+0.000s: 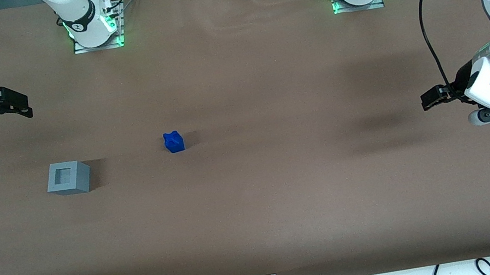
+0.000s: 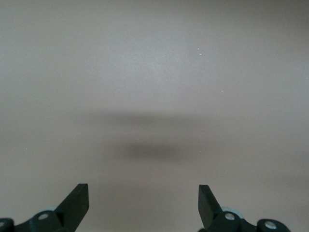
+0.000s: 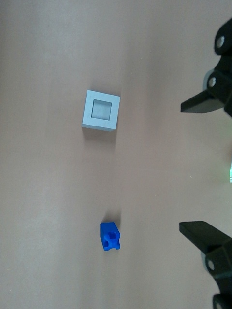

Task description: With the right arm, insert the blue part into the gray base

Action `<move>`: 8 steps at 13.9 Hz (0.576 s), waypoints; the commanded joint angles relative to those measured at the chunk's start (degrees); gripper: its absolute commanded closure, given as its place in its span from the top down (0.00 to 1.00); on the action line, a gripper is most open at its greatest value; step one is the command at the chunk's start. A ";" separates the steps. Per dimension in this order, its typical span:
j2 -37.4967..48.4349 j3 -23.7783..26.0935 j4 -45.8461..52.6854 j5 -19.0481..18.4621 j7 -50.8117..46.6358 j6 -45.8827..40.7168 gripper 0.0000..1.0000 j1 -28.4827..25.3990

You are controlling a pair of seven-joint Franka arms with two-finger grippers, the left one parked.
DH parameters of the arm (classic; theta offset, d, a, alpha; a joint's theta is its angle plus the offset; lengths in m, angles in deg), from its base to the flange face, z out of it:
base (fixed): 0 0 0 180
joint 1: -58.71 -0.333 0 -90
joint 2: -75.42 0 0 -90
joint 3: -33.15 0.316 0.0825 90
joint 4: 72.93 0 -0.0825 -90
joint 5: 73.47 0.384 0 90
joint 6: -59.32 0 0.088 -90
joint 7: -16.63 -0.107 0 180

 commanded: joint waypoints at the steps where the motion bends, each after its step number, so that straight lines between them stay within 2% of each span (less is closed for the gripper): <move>1: -0.11 0.21 1.29 0.00 1.00 -1.50 0.99 0.53; 8: -0.28 0.21 1.20 -0.35 1.09 -1.15 0.99 0.53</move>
